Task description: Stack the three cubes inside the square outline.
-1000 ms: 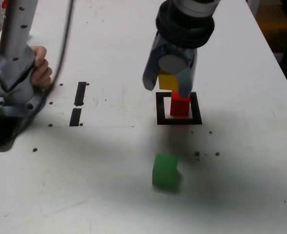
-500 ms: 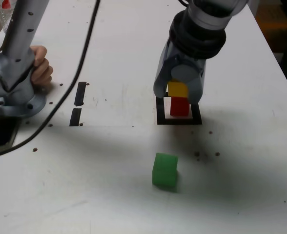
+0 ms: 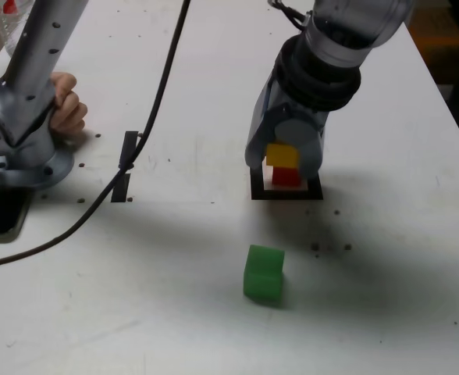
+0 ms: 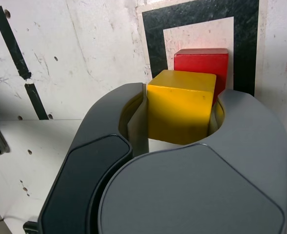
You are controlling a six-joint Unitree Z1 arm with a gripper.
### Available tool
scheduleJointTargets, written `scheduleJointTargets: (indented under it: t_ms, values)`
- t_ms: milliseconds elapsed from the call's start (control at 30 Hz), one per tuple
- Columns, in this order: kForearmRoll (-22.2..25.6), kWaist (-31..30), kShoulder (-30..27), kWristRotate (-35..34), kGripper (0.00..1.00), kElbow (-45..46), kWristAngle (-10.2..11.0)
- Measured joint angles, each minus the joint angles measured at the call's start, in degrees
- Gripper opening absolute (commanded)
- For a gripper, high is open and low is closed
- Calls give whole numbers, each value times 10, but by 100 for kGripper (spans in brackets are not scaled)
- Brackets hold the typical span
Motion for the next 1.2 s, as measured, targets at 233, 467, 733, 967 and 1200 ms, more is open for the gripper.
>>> scheduleJointTargets:
  t_ms: [233,467,733,967,1200]
  values:
    - [-3,2,1,1,51,1,-2]
    - [-3,7,1,7,53,-2,6]
    - [-4,9,1,14,56,-9,18]
    - [-12,10,1,23,70,-8,18]
    - [-15,11,1,25,72,-6,18]
